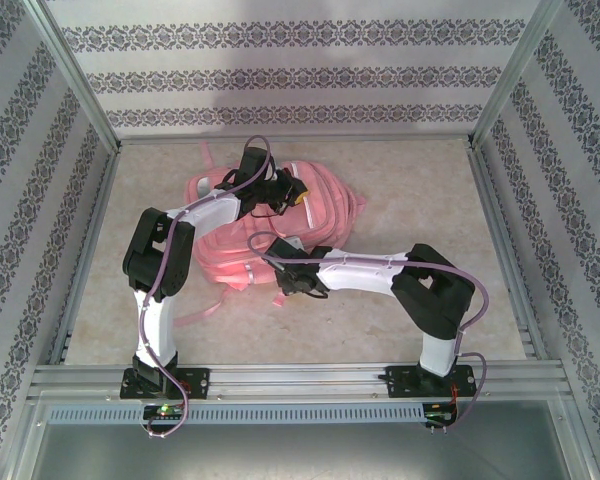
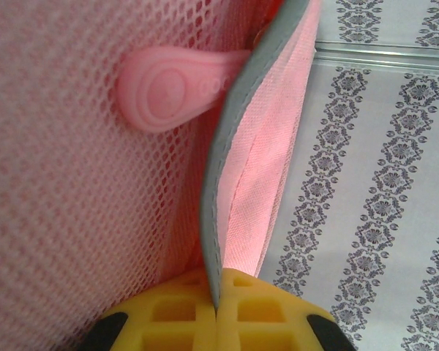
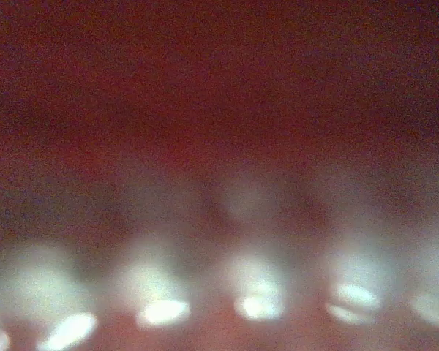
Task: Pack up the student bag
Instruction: Zip the student bag at the center of the table.
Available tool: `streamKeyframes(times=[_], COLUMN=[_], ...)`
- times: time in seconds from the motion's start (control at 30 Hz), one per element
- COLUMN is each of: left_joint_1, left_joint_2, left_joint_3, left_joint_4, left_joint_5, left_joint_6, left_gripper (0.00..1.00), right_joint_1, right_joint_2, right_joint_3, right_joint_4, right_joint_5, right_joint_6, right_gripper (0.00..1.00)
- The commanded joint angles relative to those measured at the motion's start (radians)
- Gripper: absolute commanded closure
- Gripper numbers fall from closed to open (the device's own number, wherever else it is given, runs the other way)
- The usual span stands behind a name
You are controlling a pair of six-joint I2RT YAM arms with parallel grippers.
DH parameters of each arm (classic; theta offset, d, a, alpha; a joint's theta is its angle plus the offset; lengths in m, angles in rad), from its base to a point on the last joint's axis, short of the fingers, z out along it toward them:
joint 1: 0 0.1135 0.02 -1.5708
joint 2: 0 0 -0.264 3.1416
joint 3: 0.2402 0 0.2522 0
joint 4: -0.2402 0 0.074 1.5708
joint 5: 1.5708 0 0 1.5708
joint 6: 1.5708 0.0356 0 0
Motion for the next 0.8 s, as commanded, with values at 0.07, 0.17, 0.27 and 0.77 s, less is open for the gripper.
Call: streamKeyframes(times=[0.07,0.17,0.27,0.77], left_joint_1=[0.026,0.033,0.042,0.067], left_joint_2=[0.020,0.012,-0.001,-0.062], left_joint_3=[-0.022,-0.015,0.003,0.069], left_joint_4=[0.015,-0.017,-0.083,-0.279], left_joint_5=[-0.017,-0.016,-0.027,-0.015], left_joint_6=[0.003,0.033,0.088,0.283], left_gripper=[1.00,1.00,1.00,0.88], right_joint_1=[-0.010,-0.029,-0.073,-0.330], right_joint_2=[-0.027,-0.073,-0.142,-0.196], right_joint_3=[-0.005,-0.049,-0.143,-0.454], right_joint_4=[-0.009,0.015,0.110,0.723], right_joint_5=[0.037,0.007,-0.100,-0.823], right_joint_6=[-0.001,0.001,0.007,0.175], right_gripper=[0.94,0.98,1.00,1.00])
